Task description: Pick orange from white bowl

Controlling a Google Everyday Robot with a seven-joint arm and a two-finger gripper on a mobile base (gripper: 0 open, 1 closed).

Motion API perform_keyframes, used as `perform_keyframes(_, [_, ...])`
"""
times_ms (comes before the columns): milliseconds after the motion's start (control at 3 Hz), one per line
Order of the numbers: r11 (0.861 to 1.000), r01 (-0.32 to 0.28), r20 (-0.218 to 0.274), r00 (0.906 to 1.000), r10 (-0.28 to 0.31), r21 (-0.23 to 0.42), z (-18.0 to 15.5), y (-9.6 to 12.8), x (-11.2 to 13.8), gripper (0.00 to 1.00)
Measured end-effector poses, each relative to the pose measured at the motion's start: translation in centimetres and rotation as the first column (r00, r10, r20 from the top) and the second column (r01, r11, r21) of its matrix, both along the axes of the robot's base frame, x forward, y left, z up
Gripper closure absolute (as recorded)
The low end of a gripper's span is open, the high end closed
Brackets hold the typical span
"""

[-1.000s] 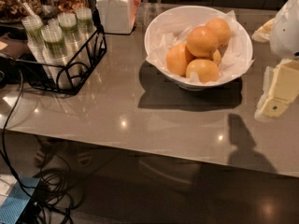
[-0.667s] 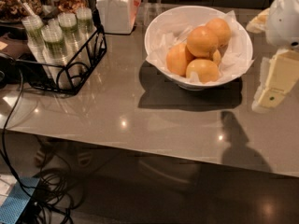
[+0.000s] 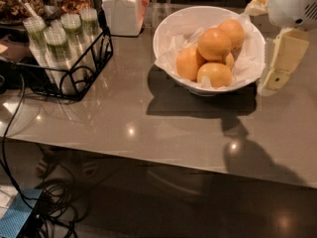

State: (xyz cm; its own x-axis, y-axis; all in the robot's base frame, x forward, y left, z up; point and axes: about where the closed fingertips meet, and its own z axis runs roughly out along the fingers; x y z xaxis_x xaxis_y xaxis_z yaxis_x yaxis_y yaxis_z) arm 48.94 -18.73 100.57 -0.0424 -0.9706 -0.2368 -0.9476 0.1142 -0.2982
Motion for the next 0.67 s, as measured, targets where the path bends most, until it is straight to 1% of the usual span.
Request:
perform_keyframes(333, [1.0, -0.001, 0.001, 1.0, 0.001, 0.0, 0.0, 0.0, 0.0, 0.0])
perform_keyframes(667, [1.0, -0.03, 0.0, 0.9995, 0.03, 0.004, 0.1, 0.0, 1.4, 0.0])
